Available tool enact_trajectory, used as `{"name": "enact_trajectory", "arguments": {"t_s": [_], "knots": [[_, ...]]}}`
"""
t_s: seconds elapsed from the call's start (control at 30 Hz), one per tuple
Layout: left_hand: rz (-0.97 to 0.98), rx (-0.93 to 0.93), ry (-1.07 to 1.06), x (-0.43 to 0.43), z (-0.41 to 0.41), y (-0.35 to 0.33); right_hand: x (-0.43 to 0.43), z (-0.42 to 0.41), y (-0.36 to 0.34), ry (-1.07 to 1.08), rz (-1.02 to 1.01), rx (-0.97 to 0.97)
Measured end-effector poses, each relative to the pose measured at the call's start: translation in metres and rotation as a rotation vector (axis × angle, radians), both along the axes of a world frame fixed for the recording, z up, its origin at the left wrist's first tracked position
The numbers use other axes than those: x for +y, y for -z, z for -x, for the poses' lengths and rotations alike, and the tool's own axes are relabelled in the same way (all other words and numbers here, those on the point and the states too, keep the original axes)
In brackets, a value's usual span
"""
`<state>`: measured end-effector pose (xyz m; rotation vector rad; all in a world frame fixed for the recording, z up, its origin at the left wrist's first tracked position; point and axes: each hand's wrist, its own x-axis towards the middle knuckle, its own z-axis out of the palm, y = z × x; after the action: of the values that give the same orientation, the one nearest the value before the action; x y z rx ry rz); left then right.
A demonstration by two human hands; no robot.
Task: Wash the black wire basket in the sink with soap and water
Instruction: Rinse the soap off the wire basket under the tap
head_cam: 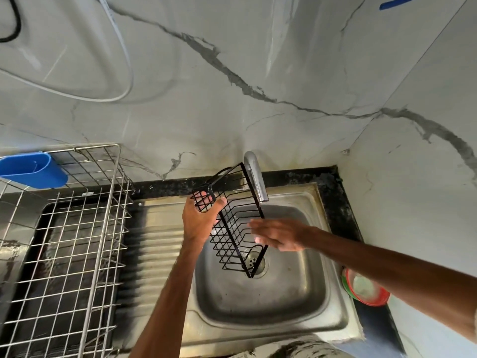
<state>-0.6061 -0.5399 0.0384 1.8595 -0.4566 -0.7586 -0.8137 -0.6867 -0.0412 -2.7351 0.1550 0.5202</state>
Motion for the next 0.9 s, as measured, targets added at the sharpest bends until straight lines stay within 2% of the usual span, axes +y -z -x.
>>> {"name": "enact_trajectory", "arguments": {"t_s": [0.1, 0.2, 0.3, 0.37, 0.43, 0.53, 0.6, 0.63, 0.7, 0.73, 0.8, 0.9], "knots": [[0.012, -0.005, -0.03, 0.002, -0.004, 0.0, -0.013, -0.015, 0.005, -0.081, 0.253, -0.154], [0.09, 0.083, -0.096, 0.003, -0.009, -0.003, -0.011, -0.005, 0.018, -0.065, 0.258, -0.133], [0.162, 0.142, -0.165, 0.005, -0.011, -0.002, 0.001, 0.014, 0.036, 0.108, -0.001, -0.146], [0.155, 0.16, -0.193, 0.009, -0.005, -0.003, 0.012, 0.02, 0.038, 0.347, -0.261, -0.211], [0.168, 0.171, -0.206, 0.013, 0.002, -0.001, 0.028, 0.02, 0.035, 0.669, -0.49, -0.356], [0.177, 0.157, -0.222, 0.022, 0.013, 0.002, 0.049, 0.007, 0.037, 1.159, -0.466, -0.6], [0.182, 0.141, -0.245, 0.027, 0.018, 0.002, 0.055, -0.005, 0.039, 1.466, -0.551, -0.575], [0.191, 0.137, -0.246, 0.029, 0.021, 0.003, 0.056, -0.011, 0.039, 1.573, -0.705, -0.503], [0.205, 0.106, -0.221, 0.037, 0.026, 0.001, 0.055, -0.023, 0.039, 1.643, -1.129, -0.39], [0.205, 0.092, -0.209, 0.04, 0.028, 0.0, 0.055, -0.027, 0.036, 1.661, -1.262, -0.375], [0.173, 0.129, -0.173, 0.048, 0.027, 0.001, 0.05, -0.035, 0.038, 1.677, -1.315, -0.371], [0.17, 0.325, -0.085, 0.064, 0.016, -0.001, 0.036, -0.043, 0.04, 1.636, -1.221, -0.336]]}}
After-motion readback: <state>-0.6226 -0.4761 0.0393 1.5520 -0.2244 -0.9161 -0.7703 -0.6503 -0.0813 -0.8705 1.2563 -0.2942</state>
